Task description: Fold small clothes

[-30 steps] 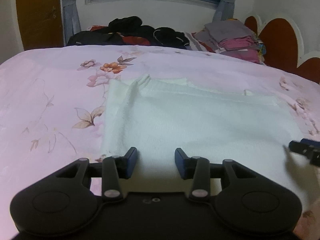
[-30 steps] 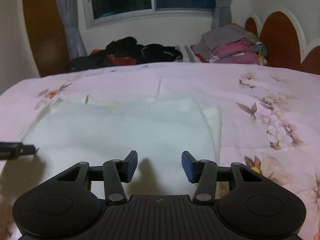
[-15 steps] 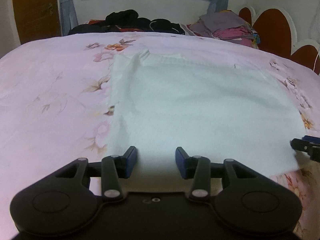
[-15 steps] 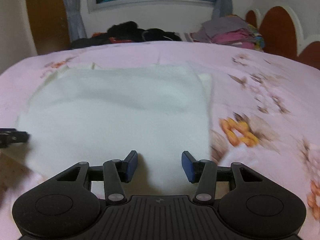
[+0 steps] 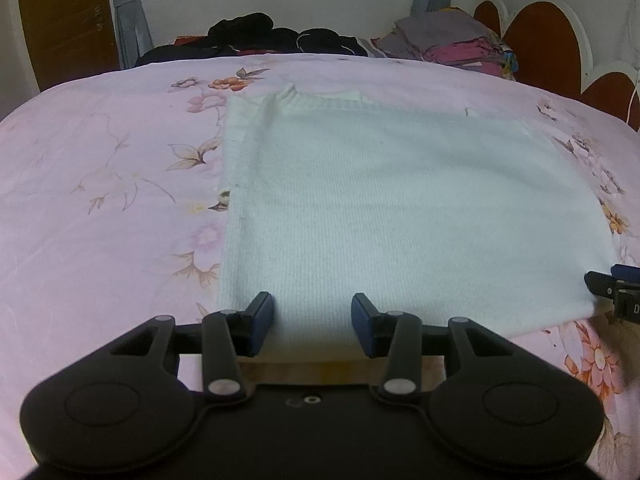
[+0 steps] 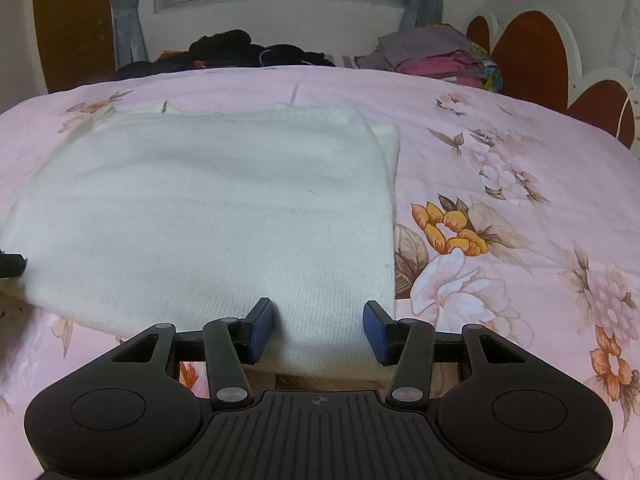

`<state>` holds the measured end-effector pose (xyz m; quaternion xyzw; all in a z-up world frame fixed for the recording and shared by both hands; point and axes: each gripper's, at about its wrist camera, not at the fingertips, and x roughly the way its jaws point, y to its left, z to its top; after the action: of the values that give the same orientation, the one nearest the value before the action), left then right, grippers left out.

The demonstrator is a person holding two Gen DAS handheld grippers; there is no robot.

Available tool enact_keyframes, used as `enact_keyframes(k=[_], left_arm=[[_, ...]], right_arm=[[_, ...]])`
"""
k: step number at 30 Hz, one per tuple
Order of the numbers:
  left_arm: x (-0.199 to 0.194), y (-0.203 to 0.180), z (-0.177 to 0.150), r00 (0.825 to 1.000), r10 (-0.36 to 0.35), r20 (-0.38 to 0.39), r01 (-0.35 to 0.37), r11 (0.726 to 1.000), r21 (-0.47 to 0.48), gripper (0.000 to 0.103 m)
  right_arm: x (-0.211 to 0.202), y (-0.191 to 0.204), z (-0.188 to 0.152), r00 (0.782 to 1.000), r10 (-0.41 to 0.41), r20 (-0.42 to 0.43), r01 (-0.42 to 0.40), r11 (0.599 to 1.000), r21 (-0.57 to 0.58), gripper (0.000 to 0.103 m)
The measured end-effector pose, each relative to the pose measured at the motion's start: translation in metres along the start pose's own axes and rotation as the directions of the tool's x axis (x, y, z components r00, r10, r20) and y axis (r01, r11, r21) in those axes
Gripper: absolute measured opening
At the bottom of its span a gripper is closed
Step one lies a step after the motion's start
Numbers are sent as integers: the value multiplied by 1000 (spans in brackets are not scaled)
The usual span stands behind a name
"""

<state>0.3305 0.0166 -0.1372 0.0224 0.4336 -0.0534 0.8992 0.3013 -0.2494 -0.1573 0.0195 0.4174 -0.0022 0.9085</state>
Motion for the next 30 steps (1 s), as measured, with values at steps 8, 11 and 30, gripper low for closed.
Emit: enact_keyframes(k=[8, 11, 30], left_arm=[[1, -3, 2, 1000, 9, -5, -9, 1000, -4, 44], [1, -5, 4, 1000, 14, -14, -14, 1000, 3, 46], [-9, -7, 34, 997, 48, 65, -37, 986, -165, 49]], right_arm=[[2, -3, 7, 999, 18, -42, -18, 1000, 6, 49], [1, -6, 9, 998, 45, -52, -45, 999, -3, 51], [7, 44, 60, 960, 270, 69, -265, 961, -73, 51]])
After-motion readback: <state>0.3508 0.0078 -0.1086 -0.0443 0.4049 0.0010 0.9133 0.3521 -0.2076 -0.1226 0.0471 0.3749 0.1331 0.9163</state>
